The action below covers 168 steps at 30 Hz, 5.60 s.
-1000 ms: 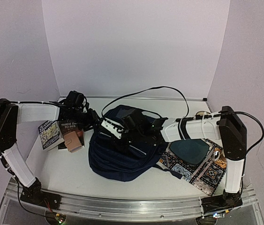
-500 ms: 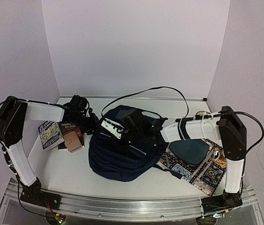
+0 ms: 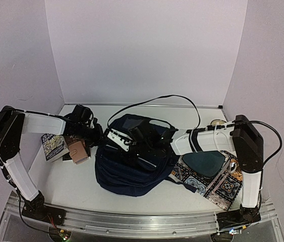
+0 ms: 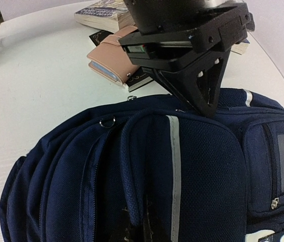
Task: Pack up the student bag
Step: Pick up the upper front pocket of the student bag, then adjust the student bag at the center of the board.
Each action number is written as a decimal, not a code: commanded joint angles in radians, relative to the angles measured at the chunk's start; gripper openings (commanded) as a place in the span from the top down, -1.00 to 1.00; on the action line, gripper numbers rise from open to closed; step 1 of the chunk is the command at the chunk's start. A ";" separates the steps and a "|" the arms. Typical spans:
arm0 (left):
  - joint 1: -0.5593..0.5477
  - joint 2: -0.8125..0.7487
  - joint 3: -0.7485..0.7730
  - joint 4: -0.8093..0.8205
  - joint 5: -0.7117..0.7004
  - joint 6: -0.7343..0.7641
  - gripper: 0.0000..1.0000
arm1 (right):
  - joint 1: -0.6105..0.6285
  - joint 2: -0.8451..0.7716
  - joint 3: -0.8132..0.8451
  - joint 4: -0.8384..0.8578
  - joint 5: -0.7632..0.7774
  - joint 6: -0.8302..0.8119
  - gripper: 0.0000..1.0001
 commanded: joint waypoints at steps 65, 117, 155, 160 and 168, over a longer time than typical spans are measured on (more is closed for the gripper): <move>-0.065 -0.079 -0.140 0.118 -0.011 -0.077 0.87 | -0.005 0.040 -0.106 0.178 0.199 0.093 1.00; -0.031 0.213 0.160 -0.033 0.038 0.209 0.30 | -0.183 -0.218 -0.385 -0.119 0.286 0.810 -0.68; -0.054 -0.304 -0.351 0.304 -0.041 -0.209 1.00 | 0.085 -0.033 0.194 -0.319 0.144 0.417 -0.43; -0.074 -0.289 -0.329 0.307 -0.049 -0.207 1.00 | 0.101 0.045 0.258 -0.354 0.174 0.443 -0.40; -0.075 -0.284 -0.338 0.306 -0.094 -0.162 1.00 | 0.097 0.125 0.193 -0.364 0.267 0.412 -0.35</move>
